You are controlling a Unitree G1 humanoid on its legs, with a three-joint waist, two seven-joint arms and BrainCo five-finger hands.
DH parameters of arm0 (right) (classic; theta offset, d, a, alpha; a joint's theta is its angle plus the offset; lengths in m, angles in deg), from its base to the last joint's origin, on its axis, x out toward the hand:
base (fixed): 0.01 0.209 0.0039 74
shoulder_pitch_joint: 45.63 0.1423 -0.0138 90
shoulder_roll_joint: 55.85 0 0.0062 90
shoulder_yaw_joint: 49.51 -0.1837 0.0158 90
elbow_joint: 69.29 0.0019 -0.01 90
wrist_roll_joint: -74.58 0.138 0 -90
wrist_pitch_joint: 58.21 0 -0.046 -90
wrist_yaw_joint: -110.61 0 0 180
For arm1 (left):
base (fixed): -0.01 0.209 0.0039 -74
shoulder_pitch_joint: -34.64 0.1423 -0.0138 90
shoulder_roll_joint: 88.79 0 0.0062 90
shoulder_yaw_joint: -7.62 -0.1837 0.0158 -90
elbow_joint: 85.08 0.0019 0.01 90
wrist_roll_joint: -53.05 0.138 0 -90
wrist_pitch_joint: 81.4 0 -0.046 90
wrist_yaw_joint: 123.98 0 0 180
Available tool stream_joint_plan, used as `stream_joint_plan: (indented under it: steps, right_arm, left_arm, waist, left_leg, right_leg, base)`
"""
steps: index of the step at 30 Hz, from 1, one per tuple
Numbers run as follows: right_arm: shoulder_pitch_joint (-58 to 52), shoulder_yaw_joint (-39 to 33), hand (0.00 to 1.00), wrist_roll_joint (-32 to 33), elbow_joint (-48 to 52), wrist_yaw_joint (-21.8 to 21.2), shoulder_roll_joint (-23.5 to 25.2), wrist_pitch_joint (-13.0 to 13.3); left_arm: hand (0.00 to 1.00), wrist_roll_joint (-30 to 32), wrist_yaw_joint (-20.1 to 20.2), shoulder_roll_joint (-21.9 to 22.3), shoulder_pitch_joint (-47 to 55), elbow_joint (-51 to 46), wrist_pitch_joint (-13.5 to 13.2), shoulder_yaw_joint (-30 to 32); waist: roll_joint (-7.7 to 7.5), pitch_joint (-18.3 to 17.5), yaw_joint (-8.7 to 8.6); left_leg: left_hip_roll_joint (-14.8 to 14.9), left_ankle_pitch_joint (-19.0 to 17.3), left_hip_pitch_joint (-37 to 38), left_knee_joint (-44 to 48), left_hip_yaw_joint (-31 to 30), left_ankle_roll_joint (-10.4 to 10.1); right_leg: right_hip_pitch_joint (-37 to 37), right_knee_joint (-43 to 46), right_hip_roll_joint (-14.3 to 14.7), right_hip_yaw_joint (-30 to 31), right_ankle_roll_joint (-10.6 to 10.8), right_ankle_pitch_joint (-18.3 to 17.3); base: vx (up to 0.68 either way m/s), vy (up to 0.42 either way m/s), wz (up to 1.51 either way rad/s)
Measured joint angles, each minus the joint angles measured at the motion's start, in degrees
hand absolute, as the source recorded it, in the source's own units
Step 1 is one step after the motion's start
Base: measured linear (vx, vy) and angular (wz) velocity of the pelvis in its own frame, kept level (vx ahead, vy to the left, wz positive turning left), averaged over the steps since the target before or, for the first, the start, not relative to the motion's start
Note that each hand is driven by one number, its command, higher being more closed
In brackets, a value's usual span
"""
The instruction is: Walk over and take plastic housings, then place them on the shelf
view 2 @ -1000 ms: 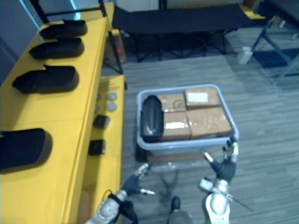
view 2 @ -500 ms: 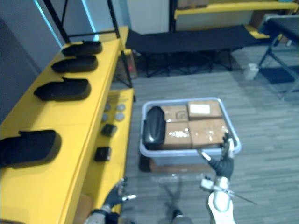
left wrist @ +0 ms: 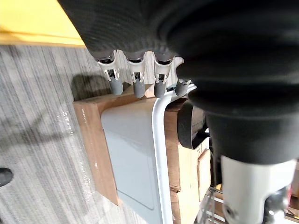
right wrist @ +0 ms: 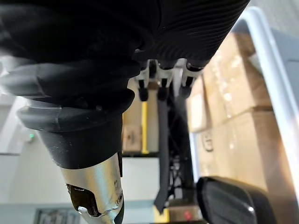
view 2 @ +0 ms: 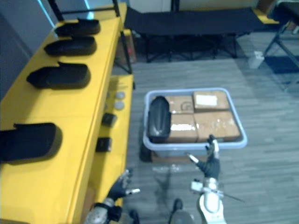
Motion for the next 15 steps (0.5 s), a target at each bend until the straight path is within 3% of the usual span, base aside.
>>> stream_joint_plan:
  steps: [1,2,3,4,5,7,10,12,13,14,15]
  right_arm:
    - [0.1,0.3,0.0,0.0,-0.5,-0.7,0.1,0.2]
    - [0.7,1.2,0.0,0.0,-2.0,-2.4,0.2,1.6]
    - [0.7,1.4,0.0,0.0,-2.2,-2.7,0.2,1.8]
    - [0.9,1.8,0.0,-0.1,-2.3,-4.0,0.2,2.3]
    - [1.4,1.8,0.0,-0.1,-2.3,-4.8,0.2,2.8]
    - [2.7,2.4,0.0,-0.2,-2.3,-5.1,0.3,4.2]
    - [5.0,2.7,0.0,-0.5,-2.1,-5.8,0.9,4.6]
    - [5.1,2.7,0.0,-0.6,-1.9,-5.9,1.2,4.5]
    - [4.9,2.7,0.0,-0.7,-1.8,-5.9,1.4,4.5]
    - [4.5,2.7,0.0,-0.6,-1.7,-5.8,1.4,4.4]
    - [4.1,2.6,0.0,-0.6,-1.6,-5.9,1.1,4.3]
  left_arm:
    - [0.0,1.2,-1.1,-0.2,-0.3,0.0,0.0,1.2]
    - [0.0,1.2,-2.7,-1.1,-0.2,0.1,0.0,3.1]
    - [0.0,1.2,-3.0,-1.2,-0.4,0.1,0.0,3.5]
    - [0.0,1.1,-4.2,-2.2,-1.5,0.2,0.1,5.3]
    - [0.0,1.1,-4.9,-2.5,-1.6,0.1,0.1,7.2]
    - [0.0,1.0,-6.1,-4.5,-2.4,0.1,0.3,9.0]
    - [0.0,0.7,-6.1,-6.5,-3.7,0.8,2.3,9.3]
    - [0.0,0.5,-6.1,-6.5,-4.7,1.9,3.6,9.2]
    - [0.0,0.0,-6.3,-6.3,-5.0,2.5,4.3,9.2]
    - [0.0,-0.9,-6.6,-6.1,-5.0,2.8,4.5,9.3]
    - [0.0,-2.1,-7.0,-5.7,-4.8,3.1,4.6,9.4]
  waist:
    - [-0.39,0.4,0.09]
    - [0.15,0.7,0.21]
    - [0.13,0.7,0.25]
    - [0.16,0.7,0.22]
    - [1.14,1.0,0.49]
    - [1.62,0.4,1.59]
    - [0.48,-0.3,2.01]
    - [-0.25,-0.8,1.8]
    - [-0.5,-1.0,1.19]
    - [-0.75,-1.1,0.71]
    - [-1.1,-1.2,0.7]
  left_leg:
    - [1.0,-1.4,0.0,2.0,0.9,0.2]
    - [3.3,-2.1,-0.2,3.6,1.7,0.2]
    - [3.7,-2.1,-0.3,4.0,1.8,0.2]
    - [5.8,-2.1,-0.2,4.7,1.8,0.1]
    - [7.6,-2.0,-0.1,4.8,1.6,0.0]
    - [11.3,-1.5,-0.1,3.7,0.7,-2.2]
    - [15.0,1.0,-1.5,1.5,-1.9,-6.8]
    - [16.7,2.7,-3.2,0.5,-4.6,-9.9]
    - [17.9,4.1,-4.3,0.0,-7.2,-12.5]
    - [18.8,5.2,-5.2,-0.6,-9.9,-14.1]
    - [18.9,5.8,-5.2,-1.1,-11.2,-14.1]
  right_leg:
    - [-0.6,1.2,-0.2,-0.3,-0.3,-0.4]
    - [-0.3,1.9,0.4,-0.7,-2.1,-1.4]
    - [-0.4,2.4,0.3,-0.8,-3.0,-2.1]
    - [-0.6,5.1,-0.7,-1.7,-4.9,-3.3]
    - [-0.7,6.9,-2.1,-2.1,-5.0,-3.4]
    - [-1.6,8.6,-6.4,-1.3,-4.6,-2.2]
    - [-3.4,8.1,-10.5,3.8,-4.6,1.8]
    - [-3.4,5.8,-10.5,7.1,-3.6,2.5]
    - [-2.4,3.5,-8.9,9.1,-2.0,3.0]
    - [-0.3,1.4,-6.4,9.3,1.2,2.9]
    - [0.6,2.3,-6.5,7.7,4.9,-1.2]
  base:
    - [-0.09,0.097,-0.35]
    - [-0.06,0.085,-0.31]
    - [-0.02,0.06,-0.17]
    - [0.02,0.011,-0.07]
    - [0.01,-0.036,-0.11]
    - [0.03,-0.182,-0.14]
    - [0.05,-0.333,0.07]
    - [0.07,-0.582,0.46]
    - [0.06,-0.825,0.7]
    - [0.05,-0.875,0.76]
    - [0.02,-0.614,0.66]
